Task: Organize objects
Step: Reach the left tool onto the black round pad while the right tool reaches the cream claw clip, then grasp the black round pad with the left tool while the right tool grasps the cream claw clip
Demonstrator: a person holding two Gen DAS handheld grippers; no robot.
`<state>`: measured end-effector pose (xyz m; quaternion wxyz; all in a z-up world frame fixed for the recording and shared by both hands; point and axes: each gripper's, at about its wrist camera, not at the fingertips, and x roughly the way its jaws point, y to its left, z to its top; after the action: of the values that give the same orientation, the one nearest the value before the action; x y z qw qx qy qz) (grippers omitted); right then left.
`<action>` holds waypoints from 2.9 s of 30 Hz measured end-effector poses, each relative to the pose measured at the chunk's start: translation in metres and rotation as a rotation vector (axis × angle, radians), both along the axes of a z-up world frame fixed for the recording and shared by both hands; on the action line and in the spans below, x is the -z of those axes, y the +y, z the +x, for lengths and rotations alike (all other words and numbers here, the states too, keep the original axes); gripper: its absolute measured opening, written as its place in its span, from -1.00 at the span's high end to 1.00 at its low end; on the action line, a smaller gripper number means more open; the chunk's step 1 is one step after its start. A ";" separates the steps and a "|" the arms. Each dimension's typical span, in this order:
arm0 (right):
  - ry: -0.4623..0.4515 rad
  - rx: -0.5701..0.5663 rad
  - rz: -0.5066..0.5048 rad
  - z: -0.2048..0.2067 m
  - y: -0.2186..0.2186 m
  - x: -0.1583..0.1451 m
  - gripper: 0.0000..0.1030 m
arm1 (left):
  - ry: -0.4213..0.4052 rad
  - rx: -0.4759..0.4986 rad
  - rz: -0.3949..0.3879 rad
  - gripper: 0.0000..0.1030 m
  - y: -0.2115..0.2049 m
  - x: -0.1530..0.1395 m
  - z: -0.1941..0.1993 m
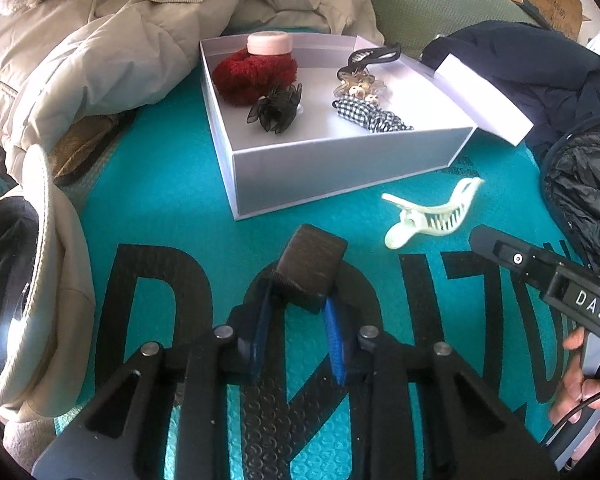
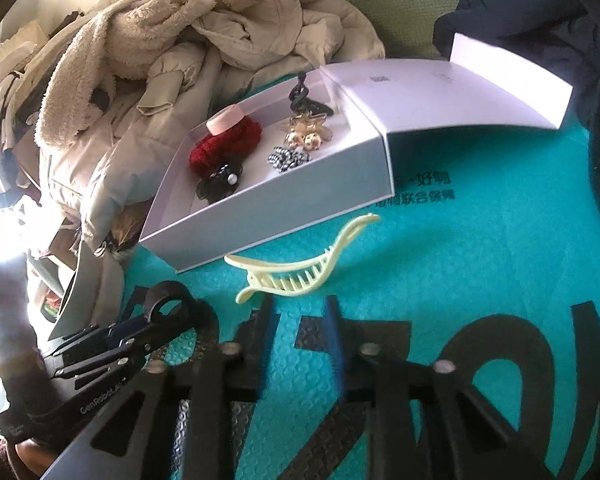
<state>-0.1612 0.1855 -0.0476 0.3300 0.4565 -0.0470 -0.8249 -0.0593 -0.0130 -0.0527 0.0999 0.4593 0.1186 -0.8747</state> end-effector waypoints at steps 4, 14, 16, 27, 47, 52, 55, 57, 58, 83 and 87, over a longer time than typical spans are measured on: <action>-0.006 0.014 -0.003 -0.006 -0.007 -0.001 -0.10 | 0.025 0.006 -0.039 0.04 -0.001 -0.003 -0.002; 0.001 0.006 0.091 -0.023 -0.045 0.008 -0.29 | 0.055 0.035 -0.054 -0.36 -0.010 -0.002 -0.022; -0.011 -0.002 0.119 -0.025 -0.051 0.013 -0.29 | 0.058 0.042 -0.039 -0.36 -0.013 0.001 -0.025; 0.001 -0.105 0.206 -0.034 -0.074 0.017 -0.36 | 0.100 0.094 0.013 -0.33 -0.020 0.007 -0.037; -0.046 -0.102 0.177 -0.020 -0.041 0.016 0.41 | 0.061 0.115 0.053 0.56 -0.017 0.010 -0.035; -0.028 -0.076 0.223 -0.012 -0.024 0.014 0.41 | 0.058 0.118 0.050 0.56 -0.015 0.008 -0.027; -0.031 -0.051 0.171 -0.010 -0.017 0.010 0.40 | 0.061 0.113 0.056 0.56 -0.014 0.008 -0.025; -0.024 -0.031 0.145 -0.011 -0.016 0.006 0.31 | 0.061 0.114 0.055 0.56 -0.014 0.007 -0.025; -0.020 -0.021 0.137 -0.011 -0.016 0.005 0.21 | 0.061 0.114 0.054 0.56 -0.013 0.007 -0.025; 0.019 0.199 0.243 -0.042 -0.051 0.020 0.41 | 0.066 0.095 0.044 0.58 -0.025 0.009 -0.030; -0.003 0.187 0.205 -0.045 -0.038 0.021 0.64 | 0.066 0.104 0.029 0.79 -0.020 0.008 -0.034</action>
<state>-0.2066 0.1479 -0.0685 0.2034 0.4829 -0.0055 -0.8517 -0.0935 -0.0326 -0.0609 0.0436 0.4371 0.1103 -0.8916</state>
